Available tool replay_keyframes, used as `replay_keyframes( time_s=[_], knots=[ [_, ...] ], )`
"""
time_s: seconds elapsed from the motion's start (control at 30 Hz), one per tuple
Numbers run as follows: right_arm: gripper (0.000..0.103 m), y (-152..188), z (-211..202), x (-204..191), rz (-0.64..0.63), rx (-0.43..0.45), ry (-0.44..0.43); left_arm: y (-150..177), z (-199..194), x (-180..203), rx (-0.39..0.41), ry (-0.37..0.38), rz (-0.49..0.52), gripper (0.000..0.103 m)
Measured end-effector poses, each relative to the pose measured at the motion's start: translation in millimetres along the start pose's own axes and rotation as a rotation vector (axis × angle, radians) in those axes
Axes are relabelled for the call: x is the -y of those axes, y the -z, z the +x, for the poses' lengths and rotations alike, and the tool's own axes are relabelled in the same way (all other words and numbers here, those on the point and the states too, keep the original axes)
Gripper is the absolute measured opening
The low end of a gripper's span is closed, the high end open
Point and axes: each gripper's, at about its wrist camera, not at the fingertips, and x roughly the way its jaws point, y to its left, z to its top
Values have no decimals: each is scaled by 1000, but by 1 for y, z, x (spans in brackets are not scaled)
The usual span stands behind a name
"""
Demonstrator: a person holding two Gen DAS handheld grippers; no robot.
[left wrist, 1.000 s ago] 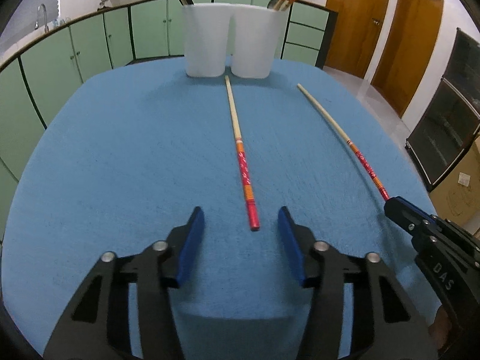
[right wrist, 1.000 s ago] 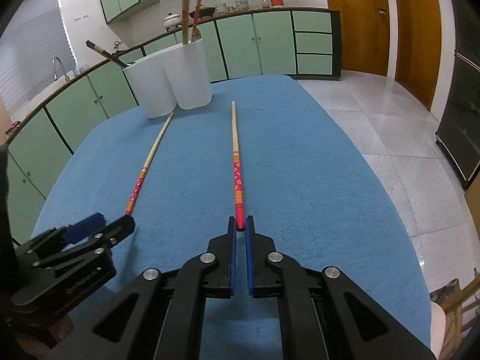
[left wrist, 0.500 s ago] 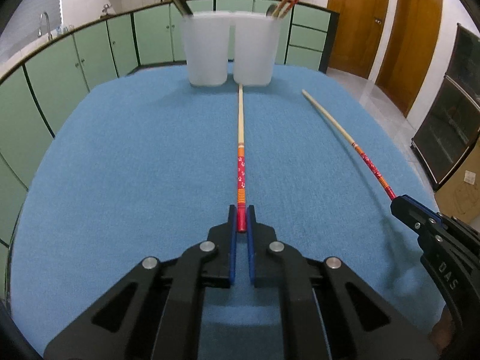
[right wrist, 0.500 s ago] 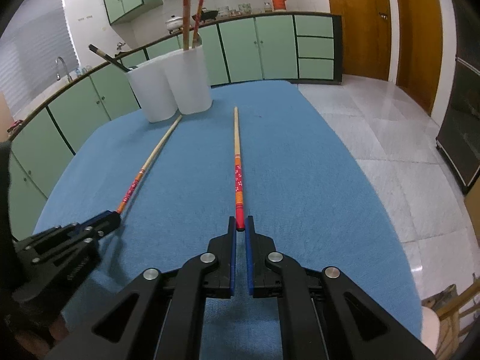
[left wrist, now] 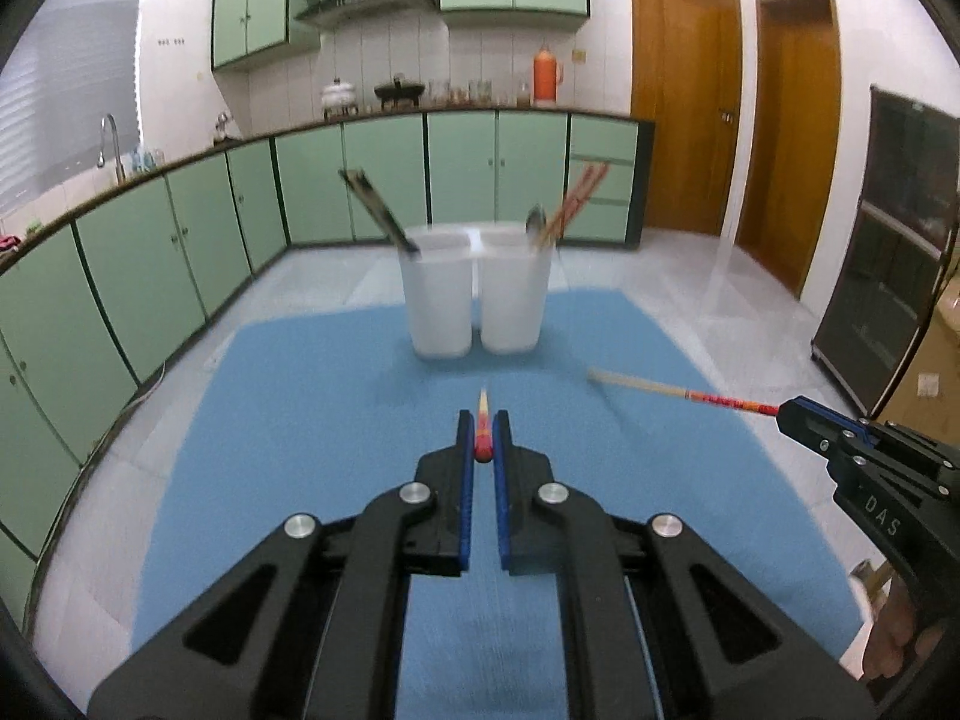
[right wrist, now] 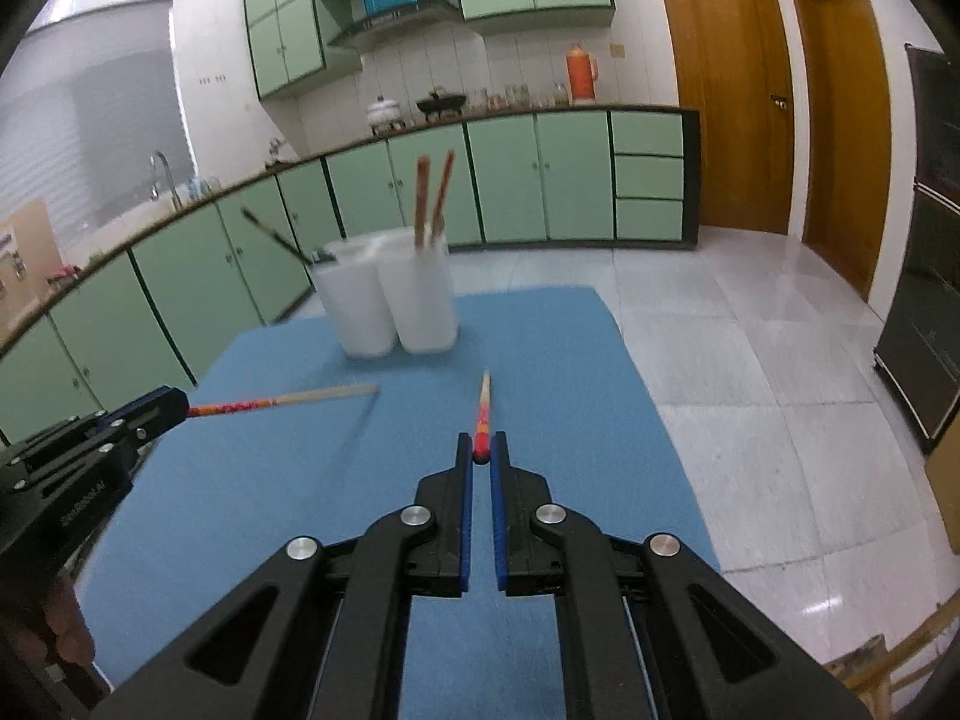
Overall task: Organize utensils
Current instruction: 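Carry both red chopsticks to the holder and release them into its compartments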
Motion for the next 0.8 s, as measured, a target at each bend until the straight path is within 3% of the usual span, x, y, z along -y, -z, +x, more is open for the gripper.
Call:
replay_keyframes(
  time_s=[0.37, 0.8],
  knots=[
    [6, -66, -19, -7, 37, 33, -108, -45, -17, -13, 92, 38, -36, 5],
    [6, -111, -14, -34, -27, 35, -188, -81, -22, -30, 156, 64, -48, 5]
  ],
)
